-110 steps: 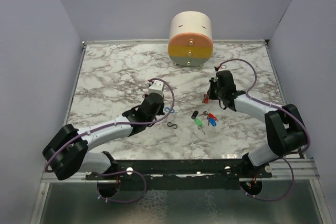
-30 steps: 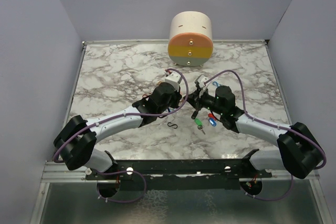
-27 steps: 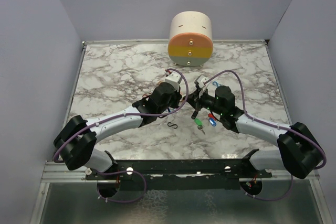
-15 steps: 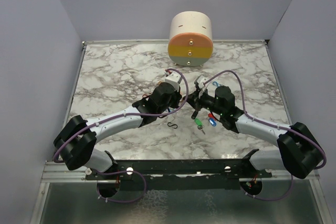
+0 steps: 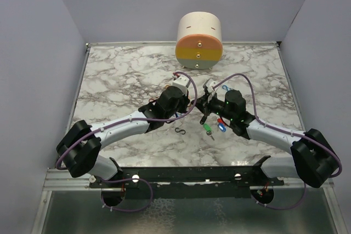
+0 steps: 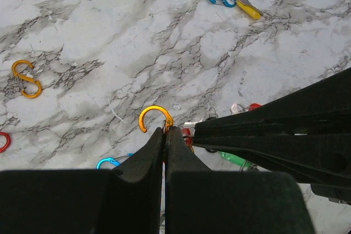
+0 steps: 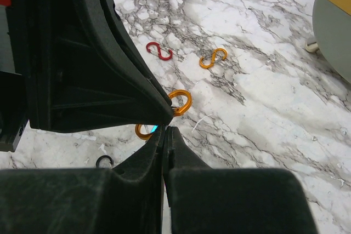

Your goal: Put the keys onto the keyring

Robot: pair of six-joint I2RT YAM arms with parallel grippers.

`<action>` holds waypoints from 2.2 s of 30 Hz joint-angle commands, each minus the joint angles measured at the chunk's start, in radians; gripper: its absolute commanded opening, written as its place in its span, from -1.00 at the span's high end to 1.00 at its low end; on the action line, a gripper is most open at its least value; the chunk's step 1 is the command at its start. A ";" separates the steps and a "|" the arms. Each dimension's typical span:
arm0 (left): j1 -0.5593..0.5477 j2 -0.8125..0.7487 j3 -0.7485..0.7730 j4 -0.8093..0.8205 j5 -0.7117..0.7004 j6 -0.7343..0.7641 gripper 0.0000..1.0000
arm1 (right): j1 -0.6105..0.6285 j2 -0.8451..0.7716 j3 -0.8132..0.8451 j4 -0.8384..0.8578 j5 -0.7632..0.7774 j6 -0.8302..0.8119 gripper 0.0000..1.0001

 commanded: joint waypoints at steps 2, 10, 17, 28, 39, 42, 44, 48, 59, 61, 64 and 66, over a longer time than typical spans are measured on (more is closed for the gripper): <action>-0.008 0.017 0.016 0.015 0.020 0.011 1.00 | 0.011 -0.023 0.008 0.034 -0.019 -0.016 0.99; -0.008 0.023 0.030 0.017 0.017 0.015 1.00 | 0.018 -0.015 0.011 0.023 -0.032 -0.015 0.98; -0.008 0.018 0.039 0.017 0.011 0.020 1.00 | 0.021 -0.013 0.011 0.014 -0.027 -0.017 0.98; -0.007 0.019 0.047 0.020 -0.004 0.022 1.00 | 0.028 -0.015 0.011 0.004 -0.026 -0.018 0.99; -0.007 0.020 0.060 0.025 -0.025 0.018 1.00 | 0.036 -0.003 0.010 0.001 -0.025 -0.013 0.98; -0.008 0.025 0.062 0.024 -0.037 0.015 1.00 | 0.038 -0.003 0.010 -0.001 -0.022 -0.013 0.99; -0.007 0.026 0.065 0.024 -0.040 0.014 1.00 | 0.041 -0.002 0.010 -0.003 -0.019 -0.013 0.98; -0.007 0.027 0.070 0.021 -0.045 0.011 1.00 | 0.042 -0.002 0.008 -0.006 -0.012 -0.014 0.99; -0.008 0.029 0.078 0.016 -0.063 0.007 0.97 | 0.043 -0.006 0.008 -0.008 0.000 -0.014 0.98; -0.007 0.029 0.081 0.013 -0.076 0.006 0.58 | 0.043 -0.009 0.008 -0.008 0.007 -0.015 0.98; -0.008 0.021 0.082 0.012 -0.107 0.005 -0.05 | 0.045 -0.016 0.008 -0.013 0.014 -0.015 0.99; -0.007 0.015 0.083 0.011 -0.138 0.002 -0.29 | 0.045 -0.019 0.008 -0.015 0.019 -0.014 0.98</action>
